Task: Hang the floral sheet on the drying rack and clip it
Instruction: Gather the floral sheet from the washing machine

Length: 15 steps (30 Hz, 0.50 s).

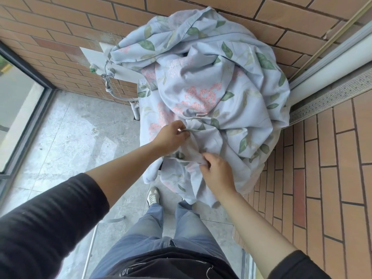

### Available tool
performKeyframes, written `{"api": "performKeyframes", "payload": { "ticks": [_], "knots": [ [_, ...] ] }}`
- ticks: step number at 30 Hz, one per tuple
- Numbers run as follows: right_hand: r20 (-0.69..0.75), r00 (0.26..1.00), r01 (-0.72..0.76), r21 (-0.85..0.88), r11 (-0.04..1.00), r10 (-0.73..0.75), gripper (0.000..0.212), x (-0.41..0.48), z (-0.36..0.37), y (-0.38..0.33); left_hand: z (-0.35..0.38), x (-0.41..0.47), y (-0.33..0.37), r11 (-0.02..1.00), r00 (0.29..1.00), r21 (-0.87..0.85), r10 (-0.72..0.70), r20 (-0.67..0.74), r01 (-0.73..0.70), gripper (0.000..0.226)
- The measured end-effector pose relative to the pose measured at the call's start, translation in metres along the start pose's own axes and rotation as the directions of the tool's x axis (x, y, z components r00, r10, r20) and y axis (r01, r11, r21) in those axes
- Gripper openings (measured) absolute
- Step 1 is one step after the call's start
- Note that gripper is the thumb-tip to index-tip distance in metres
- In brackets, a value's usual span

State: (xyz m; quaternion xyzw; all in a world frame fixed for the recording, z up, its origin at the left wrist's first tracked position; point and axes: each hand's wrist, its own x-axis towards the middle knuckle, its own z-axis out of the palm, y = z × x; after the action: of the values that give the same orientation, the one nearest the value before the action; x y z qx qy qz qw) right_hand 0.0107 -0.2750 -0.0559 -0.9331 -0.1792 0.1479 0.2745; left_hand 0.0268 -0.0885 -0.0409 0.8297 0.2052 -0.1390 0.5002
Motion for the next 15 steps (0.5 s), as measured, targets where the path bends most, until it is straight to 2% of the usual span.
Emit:
{"api": "performKeyframes", "payload": {
  "ticks": [1,2,3,4,5,6,7,9,12,15],
  "knots": [
    [-0.013,1.0,-0.028,0.063,0.998,0.029,0.02,0.003,-0.004,0.002,0.0,-0.004,-0.002,0.998,0.997,0.027,0.057,-0.051,-0.055,0.011],
    [-0.004,0.999,-0.052,0.12,0.991,0.053,0.019,0.007,-0.01,0.003,0.0,-0.008,-0.006,0.979,0.97,0.087,0.196,-0.14,-0.185,0.018],
    [0.011,0.998,-0.059,0.162,0.985,0.058,0.017,0.01,-0.015,0.004,-0.002,-0.013,-0.01,0.916,0.896,0.191,0.389,-0.215,-0.352,0.026],
    [0.025,0.998,-0.059,0.191,0.98,0.055,0.015,0.012,-0.02,0.004,-0.004,-0.018,-0.014,0.814,0.788,0.301,0.569,-0.236,-0.497,0.03],
    [0.035,0.998,-0.053,0.208,0.977,0.047,0.015,0.014,-0.025,0.003,-0.004,-0.024,-0.016,0.71,0.693,0.367,0.692,-0.202,-0.601,0.034],
    [0.038,0.999,-0.046,0.221,0.974,0.039,0.015,0.016,-0.029,0.0,-0.003,-0.028,-0.018,0.637,0.646,0.39,0.753,-0.126,-0.666,0.037],
    [0.037,0.999,-0.04,0.234,0.971,0.032,0.017,0.017,-0.032,-0.004,0.001,-0.033,-0.02,0.607,0.644,0.396,0.764,-0.052,-0.689,0.041],
    [0.029,0.999,-0.021,0.258,0.966,0.014,0.028,0.021,-0.038,-0.012,0.011,-0.039,-0.025,0.656,0.724,0.404,0.689,0.022,-0.637,0.05],
    [0.032,0.999,-0.02,0.253,0.967,0.012,0.032,0.024,-0.041,-0.021,0.026,-0.039,-0.029,0.785,0.842,0.407,0.535,-0.064,-0.468,0.042],
    [-0.008,1.0,0.007,0.233,0.973,-0.005,0.03,0.026,-0.046,-0.021,0.025,-0.034,-0.023,0.856,0.887,0.355,0.442,-0.131,-0.374,0.026]
  ]
}}
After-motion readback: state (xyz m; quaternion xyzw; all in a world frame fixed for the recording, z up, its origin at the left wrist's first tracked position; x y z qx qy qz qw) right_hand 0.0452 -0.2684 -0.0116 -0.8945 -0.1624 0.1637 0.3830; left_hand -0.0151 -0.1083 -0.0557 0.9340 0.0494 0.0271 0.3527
